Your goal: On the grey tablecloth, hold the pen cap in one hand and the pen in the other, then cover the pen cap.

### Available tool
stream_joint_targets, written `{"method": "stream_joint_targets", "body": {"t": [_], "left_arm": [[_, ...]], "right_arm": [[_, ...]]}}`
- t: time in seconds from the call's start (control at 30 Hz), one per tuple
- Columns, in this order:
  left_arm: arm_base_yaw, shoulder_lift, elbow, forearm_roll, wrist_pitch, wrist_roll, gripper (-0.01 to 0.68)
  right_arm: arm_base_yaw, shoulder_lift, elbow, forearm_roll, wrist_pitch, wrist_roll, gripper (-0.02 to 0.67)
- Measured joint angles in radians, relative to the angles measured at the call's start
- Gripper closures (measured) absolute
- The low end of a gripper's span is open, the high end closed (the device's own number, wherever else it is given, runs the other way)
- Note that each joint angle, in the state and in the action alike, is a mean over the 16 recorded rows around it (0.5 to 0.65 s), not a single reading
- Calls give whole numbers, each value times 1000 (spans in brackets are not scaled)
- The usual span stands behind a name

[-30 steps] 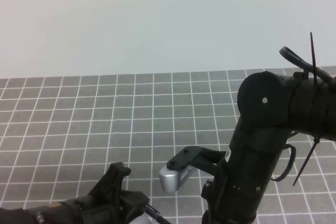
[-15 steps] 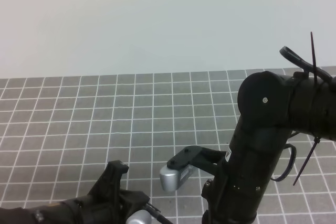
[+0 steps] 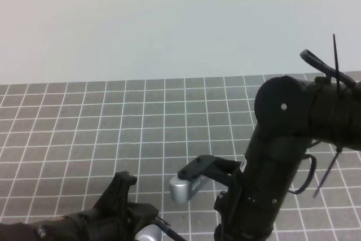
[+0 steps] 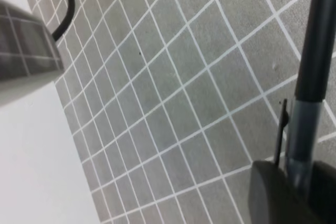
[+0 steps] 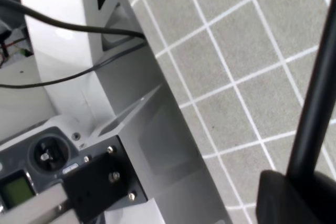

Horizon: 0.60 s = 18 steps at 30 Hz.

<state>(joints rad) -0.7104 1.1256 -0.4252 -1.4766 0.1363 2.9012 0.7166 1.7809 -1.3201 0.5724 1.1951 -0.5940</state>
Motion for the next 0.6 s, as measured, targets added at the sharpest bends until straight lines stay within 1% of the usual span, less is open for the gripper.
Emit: {"method": "stream_joint_targets", "body": {"t": [0.4, 0.6], "left_arm": [[0, 0, 2, -10, -38, -1, 591], [-1, 0, 2, -45, -28, -4, 558]], "right_arm": [[0, 50, -51, -3, 6, 14, 578], [0, 53, -56, -10, 8, 16, 578]]}}
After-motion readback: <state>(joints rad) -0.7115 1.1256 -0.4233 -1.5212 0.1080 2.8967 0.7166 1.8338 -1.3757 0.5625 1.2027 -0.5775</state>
